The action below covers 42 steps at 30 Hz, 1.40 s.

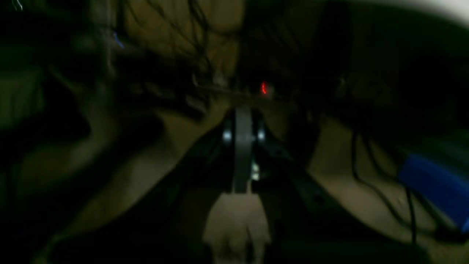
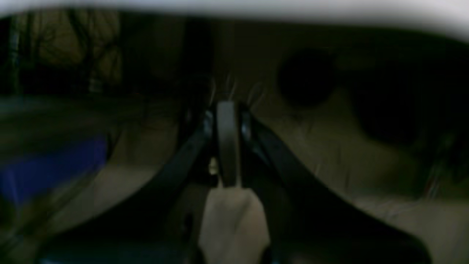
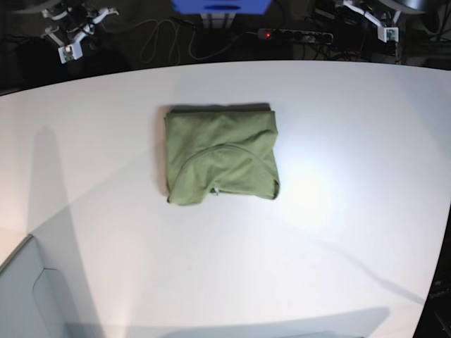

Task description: Fold the T-shirt properly

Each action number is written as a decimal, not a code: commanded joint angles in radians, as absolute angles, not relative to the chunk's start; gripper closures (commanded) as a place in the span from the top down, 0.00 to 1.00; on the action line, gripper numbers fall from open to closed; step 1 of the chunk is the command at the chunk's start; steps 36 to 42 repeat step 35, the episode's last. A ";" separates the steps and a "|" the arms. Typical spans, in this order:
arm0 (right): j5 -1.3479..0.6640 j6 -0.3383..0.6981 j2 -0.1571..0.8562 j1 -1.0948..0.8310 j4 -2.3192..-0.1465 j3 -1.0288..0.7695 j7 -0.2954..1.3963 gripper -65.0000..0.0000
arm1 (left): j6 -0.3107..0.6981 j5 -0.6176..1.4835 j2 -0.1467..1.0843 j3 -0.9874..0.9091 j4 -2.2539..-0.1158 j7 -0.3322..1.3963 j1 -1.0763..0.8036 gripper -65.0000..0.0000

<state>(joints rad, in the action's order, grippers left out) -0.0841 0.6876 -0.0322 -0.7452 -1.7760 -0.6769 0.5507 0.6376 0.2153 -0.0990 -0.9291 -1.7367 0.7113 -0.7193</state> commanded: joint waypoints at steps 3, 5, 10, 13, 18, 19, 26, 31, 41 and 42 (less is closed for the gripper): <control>-0.097 0.698 -0.024 -0.771 -1.658 -0.677 0.530 0.00 | 0.636 0.216 -0.082 -0.905 -1.607 0.622 -0.723 0.00; -0.097 0.698 -0.021 -0.737 -1.541 -0.664 0.522 0.00 | 0.636 0.197 -0.071 -0.866 -1.478 0.522 -0.705 0.00; 0.018 0.698 0.008 -0.619 -1.165 -0.570 0.286 0.00 | 0.636 0.068 0.025 -0.707 -1.044 0.223 -0.595 0.00; 0.127 0.698 0.010 -0.576 -0.975 -0.496 0.054 0.00 | 0.636 0.062 0.094 -0.656 -0.751 0.107 -0.489 0.00; 0.266 0.698 0.033 -0.547 -0.809 -0.361 -0.209 0.00 | 0.636 0.061 0.196 -0.515 -0.374 -0.050 -0.338 0.00; 0.278 0.657 0.039 -0.538 -0.788 -0.349 -0.225 0.00 | 0.636 0.061 0.208 -0.476 -0.344 -0.076 -0.325 0.00; 0.289 0.110 0.042 -0.392 -0.521 -0.257 -0.199 0.00 | 0.634 0.061 0.219 -0.375 -0.309 -0.117 -0.302 0.00; 0.288 -0.197 0.035 -0.332 -0.383 -0.061 -0.206 0.00 | 0.510 0.059 0.197 -0.374 -0.306 -0.117 -0.311 0.00; 0.286 -0.348 0.012 -0.329 -0.375 0.035 -0.206 0.00 | 0.378 -0.027 0.177 -0.374 -0.306 -0.117 -0.312 0.00; 0.286 -0.348 0.012 -0.329 -0.375 0.035 -0.206 0.00 | 0.378 -0.027 0.177 -0.374 -0.306 -0.117 -0.312 0.00</control>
